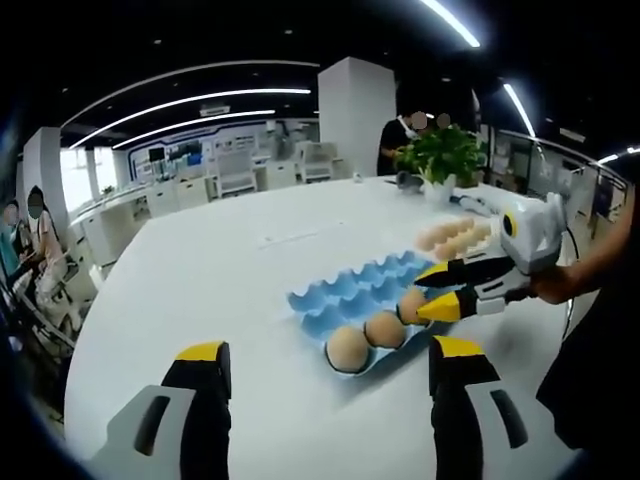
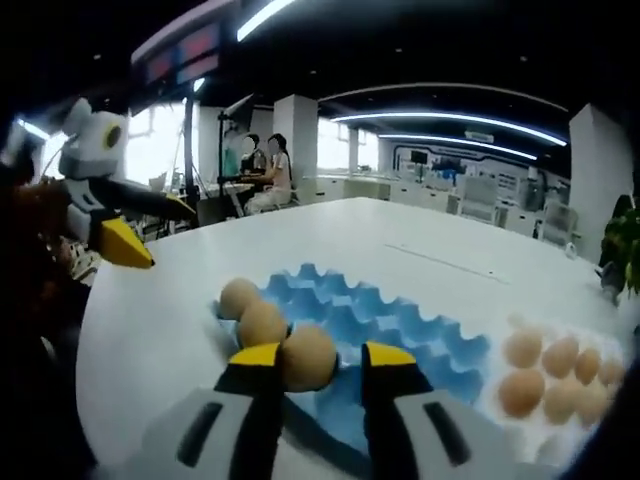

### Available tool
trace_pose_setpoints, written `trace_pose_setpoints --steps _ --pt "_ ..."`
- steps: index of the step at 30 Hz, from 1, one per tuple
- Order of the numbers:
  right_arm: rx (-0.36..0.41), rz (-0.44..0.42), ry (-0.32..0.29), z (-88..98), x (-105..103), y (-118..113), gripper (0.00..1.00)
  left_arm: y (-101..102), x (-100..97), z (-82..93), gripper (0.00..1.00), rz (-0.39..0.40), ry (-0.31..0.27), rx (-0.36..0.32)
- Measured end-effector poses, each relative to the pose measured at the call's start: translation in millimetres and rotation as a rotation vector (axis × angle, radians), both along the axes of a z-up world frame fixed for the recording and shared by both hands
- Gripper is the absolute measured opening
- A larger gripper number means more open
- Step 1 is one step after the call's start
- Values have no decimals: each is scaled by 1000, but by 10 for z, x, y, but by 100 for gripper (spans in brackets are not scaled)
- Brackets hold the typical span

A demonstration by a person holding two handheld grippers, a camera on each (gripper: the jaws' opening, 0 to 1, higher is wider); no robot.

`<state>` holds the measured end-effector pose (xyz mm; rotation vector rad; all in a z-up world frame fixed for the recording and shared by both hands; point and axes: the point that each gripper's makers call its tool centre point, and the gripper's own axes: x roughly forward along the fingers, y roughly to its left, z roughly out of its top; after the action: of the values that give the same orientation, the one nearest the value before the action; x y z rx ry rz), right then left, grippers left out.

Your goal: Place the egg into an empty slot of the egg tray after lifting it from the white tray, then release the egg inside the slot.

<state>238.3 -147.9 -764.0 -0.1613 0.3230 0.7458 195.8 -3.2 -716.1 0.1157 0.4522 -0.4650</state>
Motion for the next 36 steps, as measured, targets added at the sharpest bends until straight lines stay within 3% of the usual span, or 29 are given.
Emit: trace_pose_setpoints --steps 6,13,22,28,29,36 --pt "43 -86 0 107 39 -295 29 -21 0 -13 82 -5 7 -5" --pt "38 -216 -4 119 83 -753 29 -37 13 -8 81 -9 10 -8" --pt "17 -475 8 69 97 -1694 29 -41 18 -12 81 -13 12 -3" --pt "-6 -647 -44 163 124 -2294 31 -34 26 -7 81 -13 11 -4" --pt "-14 -715 -72 210 132 -2498 31 -22 33 -4 81 -8 7 2" --pt "15 -889 -35 137 100 -3046 32 -26 24 -21 81 -13 15 -3"
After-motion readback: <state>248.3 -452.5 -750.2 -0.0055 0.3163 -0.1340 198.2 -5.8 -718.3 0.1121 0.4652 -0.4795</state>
